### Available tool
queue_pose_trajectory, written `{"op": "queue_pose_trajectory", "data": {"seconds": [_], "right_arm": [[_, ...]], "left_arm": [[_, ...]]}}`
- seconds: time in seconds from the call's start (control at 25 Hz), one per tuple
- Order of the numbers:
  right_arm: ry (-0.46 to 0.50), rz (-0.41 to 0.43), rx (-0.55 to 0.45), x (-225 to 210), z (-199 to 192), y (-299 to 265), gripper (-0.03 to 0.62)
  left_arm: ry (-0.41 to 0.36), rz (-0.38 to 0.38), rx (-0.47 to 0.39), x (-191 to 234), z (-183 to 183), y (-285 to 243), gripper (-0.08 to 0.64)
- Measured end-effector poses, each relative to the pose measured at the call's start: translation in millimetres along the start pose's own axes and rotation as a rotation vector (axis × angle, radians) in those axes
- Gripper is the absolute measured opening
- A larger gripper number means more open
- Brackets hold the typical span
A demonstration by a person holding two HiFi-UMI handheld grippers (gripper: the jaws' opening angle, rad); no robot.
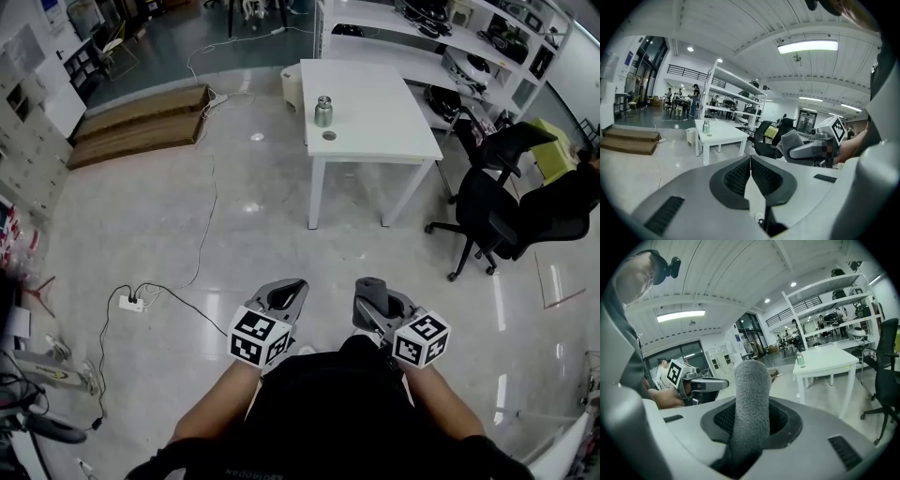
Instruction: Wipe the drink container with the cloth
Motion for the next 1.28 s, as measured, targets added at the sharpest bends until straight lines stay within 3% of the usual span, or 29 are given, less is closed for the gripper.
{"op": "queue_pose_trajectory", "data": {"seconds": [0.6,1.28], "right_arm": [[-0.087,0.021,-0.011,-83,29,-52,0.104],[-0.064,0.047,-0.095,-247,141,-102,0.104]], "left_arm": [[0.002,0.029,0.088,42,14,-59,0.018],[-0.093,0.074,0.070,112,136,-221,0.018]]}}
Point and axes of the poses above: the fingertips, and each gripper's own axes: y backward along the fingers, x to its left, z out of its top, the point moved 5 cm from there along y, backward along the fingers, and after that the axes turned 3 degrees about z, right-handed, at the moved point
